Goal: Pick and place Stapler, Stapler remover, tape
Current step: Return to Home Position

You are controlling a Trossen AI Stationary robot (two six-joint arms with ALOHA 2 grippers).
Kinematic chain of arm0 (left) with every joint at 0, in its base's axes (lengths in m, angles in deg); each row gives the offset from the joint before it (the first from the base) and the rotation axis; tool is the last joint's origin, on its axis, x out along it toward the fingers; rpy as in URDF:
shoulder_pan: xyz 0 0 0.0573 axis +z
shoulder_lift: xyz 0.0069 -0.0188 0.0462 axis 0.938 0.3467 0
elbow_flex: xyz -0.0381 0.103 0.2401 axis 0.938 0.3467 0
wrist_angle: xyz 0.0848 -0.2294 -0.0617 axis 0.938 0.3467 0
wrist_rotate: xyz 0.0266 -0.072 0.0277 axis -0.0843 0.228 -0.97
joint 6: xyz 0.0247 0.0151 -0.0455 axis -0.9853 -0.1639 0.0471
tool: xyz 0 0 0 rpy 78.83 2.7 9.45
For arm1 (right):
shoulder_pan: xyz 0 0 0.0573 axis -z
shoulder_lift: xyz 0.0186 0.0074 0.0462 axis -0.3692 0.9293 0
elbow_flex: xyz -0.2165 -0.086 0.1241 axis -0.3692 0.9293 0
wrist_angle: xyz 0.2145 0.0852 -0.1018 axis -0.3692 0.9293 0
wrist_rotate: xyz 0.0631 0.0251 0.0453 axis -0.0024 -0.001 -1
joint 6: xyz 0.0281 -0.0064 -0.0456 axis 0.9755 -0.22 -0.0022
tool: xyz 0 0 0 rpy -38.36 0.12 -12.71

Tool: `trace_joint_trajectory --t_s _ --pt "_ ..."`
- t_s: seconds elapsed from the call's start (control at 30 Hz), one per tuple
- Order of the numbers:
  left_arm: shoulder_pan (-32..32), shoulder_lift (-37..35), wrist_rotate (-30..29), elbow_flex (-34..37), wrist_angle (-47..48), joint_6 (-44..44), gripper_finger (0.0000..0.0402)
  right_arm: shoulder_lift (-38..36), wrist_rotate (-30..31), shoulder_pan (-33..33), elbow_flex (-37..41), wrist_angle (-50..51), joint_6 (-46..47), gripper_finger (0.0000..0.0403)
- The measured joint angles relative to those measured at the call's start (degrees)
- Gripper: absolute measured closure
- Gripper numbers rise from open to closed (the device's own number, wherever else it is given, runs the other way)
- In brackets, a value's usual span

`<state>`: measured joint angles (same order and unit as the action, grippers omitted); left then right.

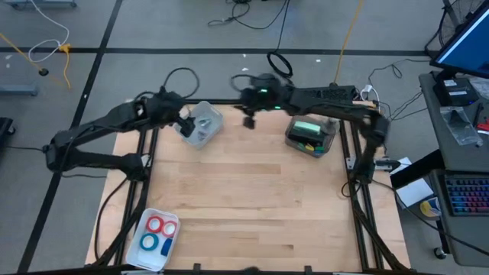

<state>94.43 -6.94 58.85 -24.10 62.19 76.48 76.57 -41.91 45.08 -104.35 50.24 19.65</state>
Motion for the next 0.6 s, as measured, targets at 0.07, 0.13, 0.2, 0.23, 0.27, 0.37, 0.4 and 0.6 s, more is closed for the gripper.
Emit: trace_joint_trajectory --t_s 0.07,0.13,0.2,0.23,0.27,0.37,0.4,0.6 --pt "-0.7 -3.83 1.77 3.76 -2.73 1.49 0.0037 -6.29 1.23 0.72 8.23 -1.72 1.04 0.0353" --pt "-1.97 -7.57 4.89 7.97 -5.99 2.88 0.0037 -12.75 1.97 0.79 16.87 -4.09 2.96 0.0359" --pt "-3.58 -10.92 8.33 12.28 -9.78 4.47 0.0037 -19.42 1.9 0.62 25.0 -7.15 5.27 0.0364" --pt "-4.5 -12.63 9.52 14.6 -12.06 5.4 0.0037 -22.74 1.84 0.44 28.8 -8.97 6.7 0.0367" --pt "-5.47 -14.17 10.38 16.83 -14.27 6.36 0.0036 -26.14 1.78 0.21 32.59 -10.39 8.15 0.0369" --pt "-8.44 -18.41 11.46 23.6 -21.46 9.68 0.0036 -35.6 2.0 -0.25 43.18 -15.63 12.73 0.0376" --pt "-9.36 -19.66 11.48 25.85 -23.85 10.72 0.0036 -38.58 2.0 -0.24 46.41 -16.74 14.08 0.0378" --pt "-13.2 -25.06 11.5 36.51 -33.86 18.1 0.0036 -55.93 3.28 -0.17 60.69 -19.51 21.78 0.039"
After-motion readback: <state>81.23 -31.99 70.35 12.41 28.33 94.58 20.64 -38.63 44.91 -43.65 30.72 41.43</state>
